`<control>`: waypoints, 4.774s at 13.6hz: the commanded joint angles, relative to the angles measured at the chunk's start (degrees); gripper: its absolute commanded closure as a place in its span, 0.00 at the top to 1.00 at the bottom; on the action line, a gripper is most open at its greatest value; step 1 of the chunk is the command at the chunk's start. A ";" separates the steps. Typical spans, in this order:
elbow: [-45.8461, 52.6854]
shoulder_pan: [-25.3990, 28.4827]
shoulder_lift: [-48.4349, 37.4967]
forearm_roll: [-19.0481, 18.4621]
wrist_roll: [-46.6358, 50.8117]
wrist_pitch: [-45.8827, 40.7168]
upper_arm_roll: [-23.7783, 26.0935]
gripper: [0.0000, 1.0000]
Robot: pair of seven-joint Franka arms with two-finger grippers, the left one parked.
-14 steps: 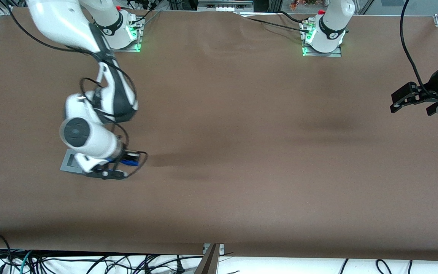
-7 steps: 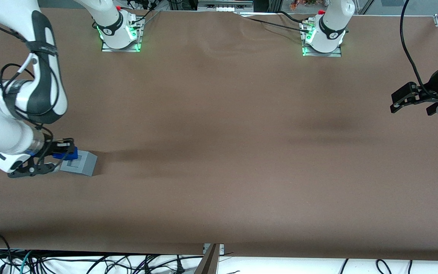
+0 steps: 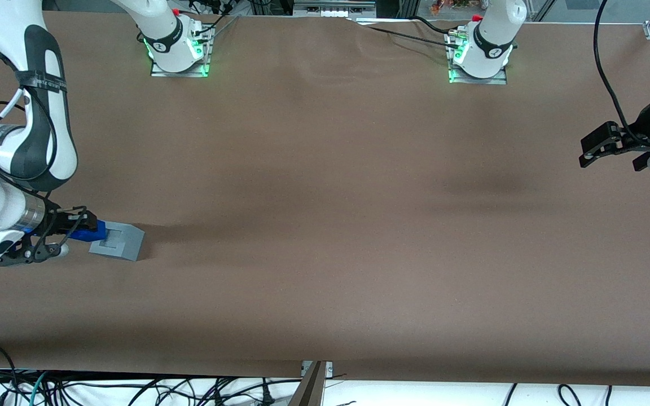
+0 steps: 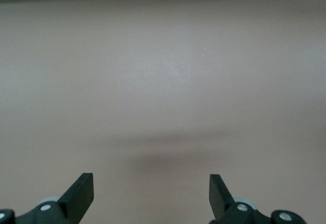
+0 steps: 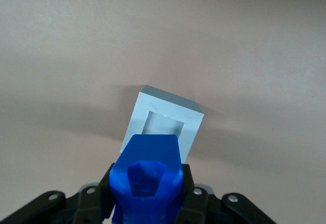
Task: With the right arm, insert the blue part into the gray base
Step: 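Lift the blue block and carry it over the gray base, then lower the blue block into the square hole of the gray base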
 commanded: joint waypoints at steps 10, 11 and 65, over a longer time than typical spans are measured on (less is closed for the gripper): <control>-0.51 -2.09 4.14 4.26 -1.72 5.62 0.66 0.09; -0.51 -2.09 4.23 4.26 -1.72 5.54 0.75 0.09; 0.87 -0.25 5.99 5.05 17.26 2.94 0.40 0.99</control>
